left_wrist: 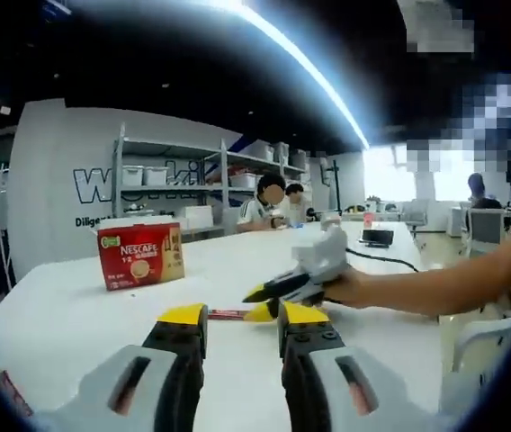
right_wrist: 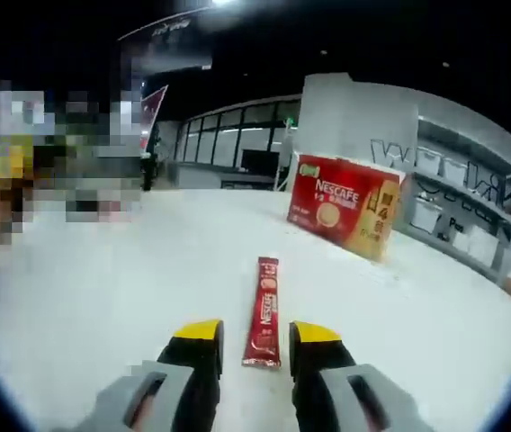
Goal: Tear open the coffee pouch, take out the coffee, and pour the coffee from the pouch into the cup
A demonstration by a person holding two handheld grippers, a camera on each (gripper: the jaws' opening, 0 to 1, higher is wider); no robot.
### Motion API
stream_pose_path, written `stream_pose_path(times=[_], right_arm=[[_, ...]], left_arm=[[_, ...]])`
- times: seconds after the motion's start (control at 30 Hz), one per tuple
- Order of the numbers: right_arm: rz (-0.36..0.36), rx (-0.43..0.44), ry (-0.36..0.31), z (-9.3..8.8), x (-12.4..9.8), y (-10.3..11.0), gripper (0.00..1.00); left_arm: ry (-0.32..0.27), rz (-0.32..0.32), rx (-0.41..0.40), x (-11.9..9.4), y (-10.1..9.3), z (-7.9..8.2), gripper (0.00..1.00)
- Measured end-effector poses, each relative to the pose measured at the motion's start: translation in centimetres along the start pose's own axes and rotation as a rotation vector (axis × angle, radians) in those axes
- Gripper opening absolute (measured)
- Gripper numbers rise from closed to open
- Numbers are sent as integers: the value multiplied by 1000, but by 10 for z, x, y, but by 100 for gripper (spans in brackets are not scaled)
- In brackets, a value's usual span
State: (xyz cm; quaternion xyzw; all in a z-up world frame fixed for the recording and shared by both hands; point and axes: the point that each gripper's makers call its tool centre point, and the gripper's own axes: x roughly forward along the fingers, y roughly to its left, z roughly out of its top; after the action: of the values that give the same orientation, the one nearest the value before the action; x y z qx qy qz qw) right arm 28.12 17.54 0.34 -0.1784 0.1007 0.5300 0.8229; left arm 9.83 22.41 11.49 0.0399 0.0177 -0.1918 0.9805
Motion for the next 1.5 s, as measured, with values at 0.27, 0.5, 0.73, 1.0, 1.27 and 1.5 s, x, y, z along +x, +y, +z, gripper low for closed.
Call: stream_pose_path(times=[0.27, 0.5, 0.73, 1.0, 1.27, 1.5], right_arm=[[3, 53, 14, 12, 35, -3, 26], [9, 94, 30, 13, 49, -6, 22], [1, 78, 67, 2, 51, -2, 19], [-7, 137, 59, 1, 45, -1, 14], [-1, 81, -124, 41, 0, 31, 12], [18, -47, -317, 81, -79, 125, 12]], left_arm=[[-4, -38, -4, -25, -35, -14, 33], [-43, -39, -41, -38, -36, -13, 31], [-38, -49, 12, -36, -36, -5, 29], [-60, -30, 29, -41, -24, 4, 29], [-71, 9, -56, -49, -7, -6, 25], [-81, -20, -158, -48, -19, -8, 23]])
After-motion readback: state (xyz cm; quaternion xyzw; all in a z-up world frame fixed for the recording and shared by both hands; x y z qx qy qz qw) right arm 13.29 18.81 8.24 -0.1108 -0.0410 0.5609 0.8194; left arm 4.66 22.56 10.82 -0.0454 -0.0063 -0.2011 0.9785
